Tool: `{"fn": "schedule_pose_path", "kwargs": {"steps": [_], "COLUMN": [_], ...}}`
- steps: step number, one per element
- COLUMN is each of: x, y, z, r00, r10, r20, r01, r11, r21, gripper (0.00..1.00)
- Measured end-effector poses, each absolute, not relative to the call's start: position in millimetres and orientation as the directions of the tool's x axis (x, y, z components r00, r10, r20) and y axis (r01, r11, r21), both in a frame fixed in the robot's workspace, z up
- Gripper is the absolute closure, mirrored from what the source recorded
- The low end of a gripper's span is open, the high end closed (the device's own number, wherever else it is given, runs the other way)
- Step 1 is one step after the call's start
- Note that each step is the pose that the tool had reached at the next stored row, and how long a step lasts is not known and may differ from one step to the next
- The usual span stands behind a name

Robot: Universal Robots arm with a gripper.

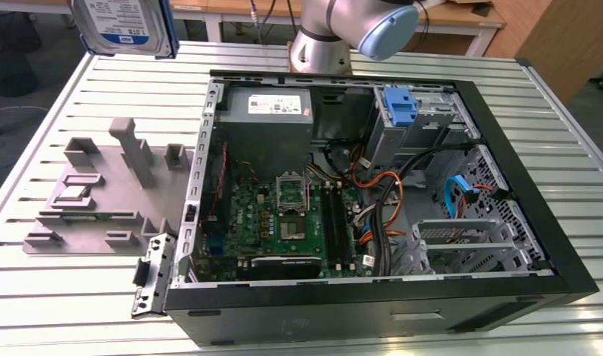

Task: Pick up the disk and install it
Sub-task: 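Pick up the disk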

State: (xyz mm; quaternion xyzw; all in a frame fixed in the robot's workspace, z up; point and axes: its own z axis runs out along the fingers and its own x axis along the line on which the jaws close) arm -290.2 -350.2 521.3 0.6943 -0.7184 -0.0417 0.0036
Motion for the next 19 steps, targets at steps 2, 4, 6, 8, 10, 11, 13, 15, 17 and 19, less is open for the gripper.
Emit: {"fn": "schedule_pose_path", "kwargs": {"steps": [2, 4, 6, 8, 10, 11, 13, 15, 17, 19], "x": [-289.2, -288.4, -287.6, -286.8, -286.1, -285.7, -285.0, -284.4, -283.9, -283.3], "y": [-350.2, -350.2, -350.2, -350.2, -350.2, -350.2, -350.2, -350.2, -350.2, -350.2], "z": [521.3, 521.3, 521.3, 521.3, 521.3, 521.3, 521.3, 521.3, 521.3, 521.3], "r00": [-0.036, -0.036, -0.036, -0.036, -0.036, -0.036, -0.036, -0.036, -0.036, -0.036], "r10": [-0.998, -0.998, -0.998, -0.998, -0.998, -0.998, -0.998, -0.998, -0.998, -0.998], "r20": [-0.053, -0.053, -0.053, -0.053, -0.053, -0.053, -0.053, -0.053, -0.053, -0.053], "r01": [-0.997, -0.997, -0.997, -0.997, -0.997, -0.997, -0.997, -0.997, -0.997, -0.997], "r11": [0.032, 0.032, 0.032, 0.032, 0.032, 0.032, 0.032, 0.032, 0.032, 0.032], "r21": [0.065, 0.065, 0.065, 0.065, 0.065, 0.065, 0.065, 0.065, 0.065, 0.065], "gripper": [0.65, 0.65, 0.65, 0.65, 0.65, 0.65, 0.65, 0.65, 0.65, 0.65]}}
